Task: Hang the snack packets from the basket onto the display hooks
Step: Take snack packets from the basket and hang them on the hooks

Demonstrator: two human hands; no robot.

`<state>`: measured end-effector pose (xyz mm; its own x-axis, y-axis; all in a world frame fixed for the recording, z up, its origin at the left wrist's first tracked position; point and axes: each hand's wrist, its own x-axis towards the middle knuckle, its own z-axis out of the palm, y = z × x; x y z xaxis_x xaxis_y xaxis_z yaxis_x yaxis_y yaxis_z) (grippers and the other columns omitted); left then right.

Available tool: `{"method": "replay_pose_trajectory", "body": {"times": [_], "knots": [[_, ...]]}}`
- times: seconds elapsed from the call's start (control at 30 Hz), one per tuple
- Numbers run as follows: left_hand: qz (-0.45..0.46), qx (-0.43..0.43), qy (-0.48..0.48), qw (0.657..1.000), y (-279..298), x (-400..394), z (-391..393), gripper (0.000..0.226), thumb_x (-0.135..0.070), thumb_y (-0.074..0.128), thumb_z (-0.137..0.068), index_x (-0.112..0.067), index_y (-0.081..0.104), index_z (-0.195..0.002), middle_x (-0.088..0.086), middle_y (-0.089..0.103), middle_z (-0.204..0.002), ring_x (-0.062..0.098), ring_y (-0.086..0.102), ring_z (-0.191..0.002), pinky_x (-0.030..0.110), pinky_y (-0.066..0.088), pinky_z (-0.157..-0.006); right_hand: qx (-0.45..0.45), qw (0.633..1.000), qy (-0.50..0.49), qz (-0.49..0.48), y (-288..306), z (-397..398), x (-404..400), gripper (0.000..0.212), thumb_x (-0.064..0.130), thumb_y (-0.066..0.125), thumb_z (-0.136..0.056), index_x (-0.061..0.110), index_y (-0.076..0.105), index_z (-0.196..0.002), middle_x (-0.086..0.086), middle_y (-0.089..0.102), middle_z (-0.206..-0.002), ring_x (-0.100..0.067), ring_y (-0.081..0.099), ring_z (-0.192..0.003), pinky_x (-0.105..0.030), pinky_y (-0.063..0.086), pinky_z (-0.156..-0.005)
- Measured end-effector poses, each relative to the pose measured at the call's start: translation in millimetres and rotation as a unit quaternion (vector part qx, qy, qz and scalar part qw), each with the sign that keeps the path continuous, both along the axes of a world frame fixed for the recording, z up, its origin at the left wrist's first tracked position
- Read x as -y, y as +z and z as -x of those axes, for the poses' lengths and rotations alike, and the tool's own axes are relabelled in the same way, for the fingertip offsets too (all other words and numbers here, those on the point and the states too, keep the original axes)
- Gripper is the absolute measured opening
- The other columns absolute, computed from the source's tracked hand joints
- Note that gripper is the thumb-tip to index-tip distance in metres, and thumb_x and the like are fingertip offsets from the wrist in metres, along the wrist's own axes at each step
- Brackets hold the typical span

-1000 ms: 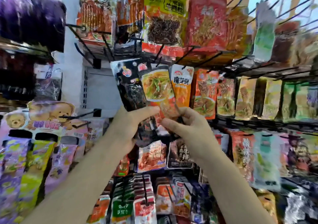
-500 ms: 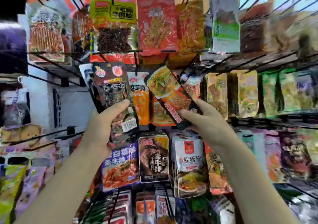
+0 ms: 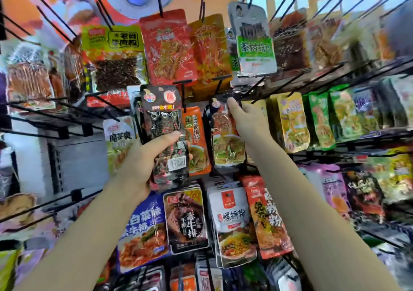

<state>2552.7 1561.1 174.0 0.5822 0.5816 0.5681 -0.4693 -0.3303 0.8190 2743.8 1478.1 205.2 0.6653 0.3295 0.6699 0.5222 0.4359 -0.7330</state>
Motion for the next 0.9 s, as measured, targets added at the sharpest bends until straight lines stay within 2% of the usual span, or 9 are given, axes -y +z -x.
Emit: {"method": "replay_pose_trajectory", "body": {"times": [0.13, 0.23, 0.3, 0.37, 0.5, 0.63, 0.73, 0.8, 0.9], "knots": [[-0.011, -0.039, -0.015, 0.999, 2.8, 1.2, -7.9, 0.031, -0.027, 0.072, -0.082, -0.003, 0.069, -0.102, 0.006, 0.073, -0.071, 0.019, 0.069, -0.052, 0.022, 0.051, -0.045, 0.011, 1.0, -0.003, -0.027, 17.7, -1.8, -0.5, 0.039, 0.039, 0.05, -0.104, 0.002, 0.063, -0.096, -0.009, 0.054, -0.079, -0.021, 0.051, -0.074, -0.034, 0.039, -0.069], [-0.023, -0.045, 0.0, 0.999, 4.8, -1.5, -10.9, 0.045, -0.03, 0.082, -0.07, -0.007, 0.071, -0.108, 0.015, 0.077, -0.098, 0.036, 0.075, -0.083, 0.044, 0.06, -0.073, 0.008, 0.999, -0.014, -0.039, 20.1, -2.7, -1.4, 0.043, 0.035, 0.054, -0.103, -0.005, 0.062, -0.116, -0.033, 0.058, -0.094, -0.02, 0.05, -0.077, -0.035, 0.039, -0.07], [-0.018, -0.048, -0.016, 0.999, 4.4, -1.2, -12.8, 0.036, -0.025, 0.078, -0.072, -0.01, 0.073, -0.104, 0.017, 0.076, -0.101, 0.039, 0.074, -0.088, 0.052, 0.059, -0.078, 0.021, 0.999, -0.018, -0.027, 20.4, -2.5, 0.0, 0.045, 0.034, 0.057, -0.101, -0.008, 0.061, -0.117, -0.034, 0.056, -0.092, -0.019, 0.048, -0.076, -0.036, 0.038, -0.065], [-0.009, -0.05, -0.032, 0.998, 3.6, -2.3, -14.0, 0.021, -0.021, 0.076, -0.074, -0.015, 0.077, -0.094, 0.016, 0.076, -0.1, 0.039, 0.073, -0.088, 0.055, 0.059, -0.08, 0.032, 0.999, -0.028, -0.015, 19.8, -3.9, 0.7, 0.041, 0.032, 0.06, -0.1, -0.008, 0.064, -0.111, -0.016, 0.05, -0.08, -0.019, 0.046, -0.073, -0.039, 0.04, -0.06], [0.005, -0.062, -0.053, 0.997, 1.3, -3.1, -16.3, 0.037, -0.02, 0.072, -0.076, -0.007, 0.071, -0.111, 0.017, 0.076, -0.105, 0.037, 0.073, -0.091, 0.057, 0.059, -0.081, 0.018, 0.998, -0.03, -0.046, 20.4, -9.6, -0.4, 0.019, 0.026, 0.064, -0.097, 0.008, 0.068, -0.103, 0.0, 0.059, -0.081, -0.014, 0.053, -0.073, -0.025, 0.045, -0.064], [0.009, -0.086, -0.063, 0.994, -0.2, -5.7, -18.6, 0.026, -0.022, 0.072, -0.079, -0.008, 0.073, -0.101, 0.014, 0.077, -0.095, 0.034, 0.075, -0.083, 0.05, 0.062, -0.076, 0.036, 0.997, -0.042, -0.048, 23.2, -10.8, -1.8, 0.012, 0.016, 0.069, -0.093, 0.015, 0.063, -0.104, 0.004, 0.061, -0.084, -0.008, 0.056, -0.074, -0.007, 0.042, -0.051], [-0.003, -0.081, -0.059, 0.995, -0.5, -6.3, -19.3, 0.017, -0.02, 0.073, -0.08, -0.01, 0.072, -0.095, 0.012, 0.076, -0.089, 0.033, 0.075, -0.078, 0.05, 0.063, -0.073, 0.081, 0.985, -0.141, -0.05, 17.8, -8.5, -1.8, 0.02, 0.016, 0.07, -0.092, 0.019, 0.058, -0.106, 0.004, 0.057, -0.083, -0.007, 0.054, -0.073, -0.011, 0.041, -0.056], [-0.007, -0.075, -0.056, 0.996, -1.3, -7.3, -20.5, 0.015, -0.018, 0.072, -0.081, -0.011, 0.071, -0.094, 0.012, 0.076, -0.088, 0.034, 0.075, -0.078, 0.05, 0.063, -0.072, 0.115, 0.971, -0.193, -0.087, 11.1, -2.8, 3.6, 0.01, 0.018, 0.067, -0.094, 0.02, 0.057, -0.096, 0.006, 0.055, -0.077, -0.006, 0.052, -0.069, -0.013, 0.037, -0.059], [-0.003, -0.072, -0.056, 0.996, -1.9, -8.0, -23.4, 0.028, -0.02, 0.075, -0.076, -0.01, 0.072, -0.101, 0.015, 0.076, -0.095, 0.035, 0.075, -0.081, 0.048, 0.063, -0.069, 0.142, 0.989, -0.048, -0.017, -1.0, 18.7, 12.5, 0.022, 0.037, 0.063, -0.097, 0.021, 0.06, -0.083, 0.009, 0.057, -0.069, 0.0, 0.051, -0.055, -0.009, 0.039, -0.053]]}}
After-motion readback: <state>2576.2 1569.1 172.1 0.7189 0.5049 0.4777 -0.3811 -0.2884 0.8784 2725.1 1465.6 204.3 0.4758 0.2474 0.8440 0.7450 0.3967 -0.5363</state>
